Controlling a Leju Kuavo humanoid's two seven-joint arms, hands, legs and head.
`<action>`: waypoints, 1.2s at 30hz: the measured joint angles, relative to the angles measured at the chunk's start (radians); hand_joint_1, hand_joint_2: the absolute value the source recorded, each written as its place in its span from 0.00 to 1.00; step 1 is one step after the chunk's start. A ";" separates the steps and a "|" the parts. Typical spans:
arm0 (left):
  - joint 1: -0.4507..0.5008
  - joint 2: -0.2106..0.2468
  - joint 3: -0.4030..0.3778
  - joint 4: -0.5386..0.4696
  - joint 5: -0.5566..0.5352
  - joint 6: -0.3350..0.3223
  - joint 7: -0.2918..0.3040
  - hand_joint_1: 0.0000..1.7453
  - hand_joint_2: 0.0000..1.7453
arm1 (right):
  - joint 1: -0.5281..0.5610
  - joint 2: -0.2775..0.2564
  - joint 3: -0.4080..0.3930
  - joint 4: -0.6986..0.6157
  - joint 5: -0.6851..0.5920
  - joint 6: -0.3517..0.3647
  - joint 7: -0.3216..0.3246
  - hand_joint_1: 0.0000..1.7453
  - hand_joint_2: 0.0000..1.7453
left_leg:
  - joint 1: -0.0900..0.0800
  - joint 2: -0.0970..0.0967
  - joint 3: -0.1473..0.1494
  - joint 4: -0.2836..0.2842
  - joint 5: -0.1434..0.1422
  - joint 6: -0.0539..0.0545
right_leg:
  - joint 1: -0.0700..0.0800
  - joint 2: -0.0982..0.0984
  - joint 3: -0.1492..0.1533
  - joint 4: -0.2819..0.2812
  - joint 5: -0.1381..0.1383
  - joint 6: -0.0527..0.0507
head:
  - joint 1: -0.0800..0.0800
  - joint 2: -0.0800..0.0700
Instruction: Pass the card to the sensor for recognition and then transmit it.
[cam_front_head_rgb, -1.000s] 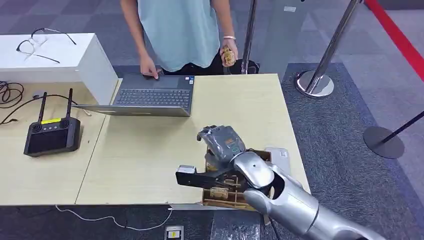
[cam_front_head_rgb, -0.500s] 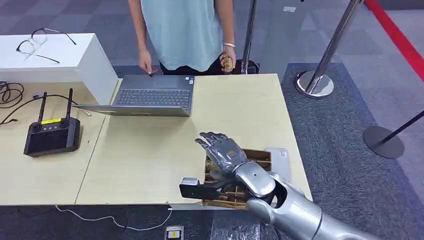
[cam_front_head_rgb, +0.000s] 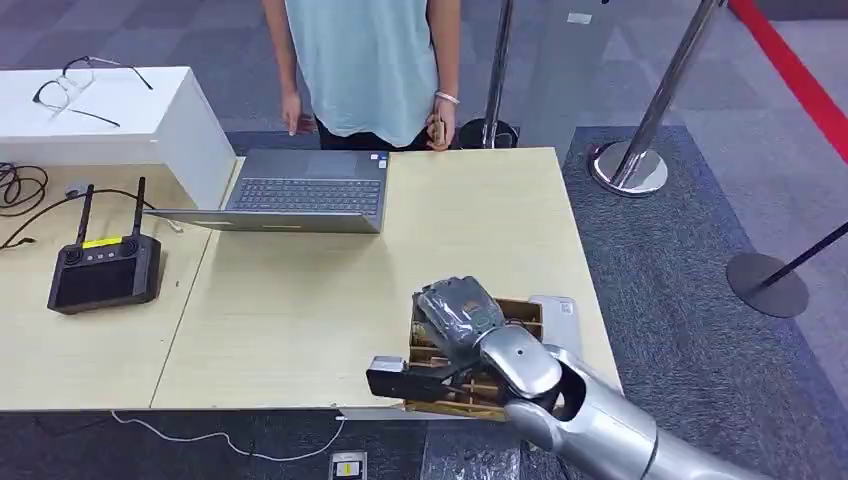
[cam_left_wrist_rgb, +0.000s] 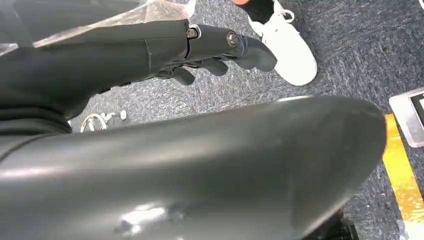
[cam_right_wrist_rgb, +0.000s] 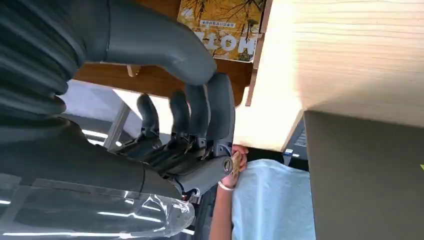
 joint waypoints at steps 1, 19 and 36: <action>0.000 0.000 0.000 0.000 0.000 0.000 0.000 0.00 0.00 | 0.001 -0.002 0.000 -0.003 0.000 0.000 0.000 0.61 1.00 | 0.000 0.000 0.000 0.000 0.000 0.000 | 0.000 0.000 0.000 0.000 0.000 0.000 | 0.000 0.000; 0.000 0.000 0.002 0.000 -0.002 0.002 0.000 0.00 0.00 | 0.012 -0.024 -0.001 -0.022 0.000 -0.002 0.002 0.44 1.00 | 0.000 0.000 0.000 0.000 0.000 0.000 | 0.000 0.000 0.000 0.000 0.000 0.000 | 0.000 0.000; 0.000 0.000 0.002 0.000 -0.011 0.002 0.000 0.00 0.00 | 0.016 -0.036 -0.018 -0.010 -0.005 -0.017 0.003 0.49 1.00 | 0.000 0.000 0.000 0.000 0.000 0.000 | 0.000 0.000 0.000 0.000 0.000 0.000 | 0.000 0.000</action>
